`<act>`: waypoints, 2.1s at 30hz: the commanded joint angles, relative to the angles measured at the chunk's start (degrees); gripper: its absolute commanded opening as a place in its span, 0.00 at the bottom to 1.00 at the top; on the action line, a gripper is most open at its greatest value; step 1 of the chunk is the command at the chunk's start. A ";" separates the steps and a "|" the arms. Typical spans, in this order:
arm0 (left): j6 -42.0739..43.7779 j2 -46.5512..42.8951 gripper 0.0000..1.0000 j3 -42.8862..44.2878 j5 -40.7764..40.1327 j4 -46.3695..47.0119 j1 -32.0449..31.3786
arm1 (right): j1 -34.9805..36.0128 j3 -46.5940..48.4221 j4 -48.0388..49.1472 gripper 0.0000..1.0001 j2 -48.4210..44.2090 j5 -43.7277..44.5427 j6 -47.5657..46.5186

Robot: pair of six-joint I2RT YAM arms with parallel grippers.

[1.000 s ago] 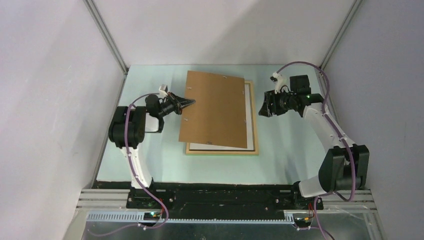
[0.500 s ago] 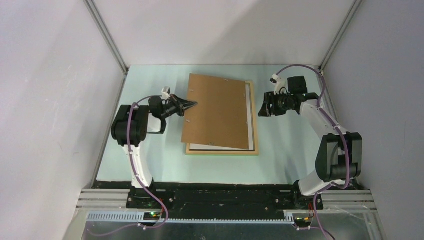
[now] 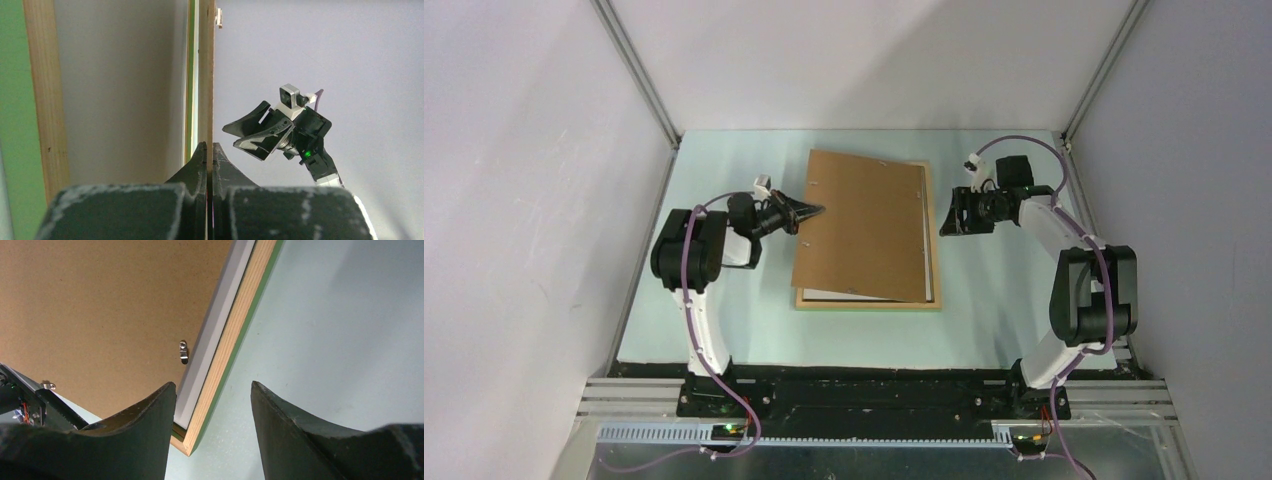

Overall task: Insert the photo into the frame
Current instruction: Place the photo frame item in the photo frame.

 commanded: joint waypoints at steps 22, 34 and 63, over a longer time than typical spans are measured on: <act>0.00 1.23 0.00 3.85 -1.85 3.87 -1.33 | -0.99 0.35 0.55 0.60 -0.82 -1.40 0.47; 0.64 1.65 0.00 4.38 -2.54 3.18 -1.64 | -1.15 0.40 0.36 0.59 -0.36 -1.76 0.37; 2.33 3.04 0.00 5.07 -4.86 1.75 -2.35 | -1.37 -0.66 0.62 0.59 -0.57 -2.28 0.36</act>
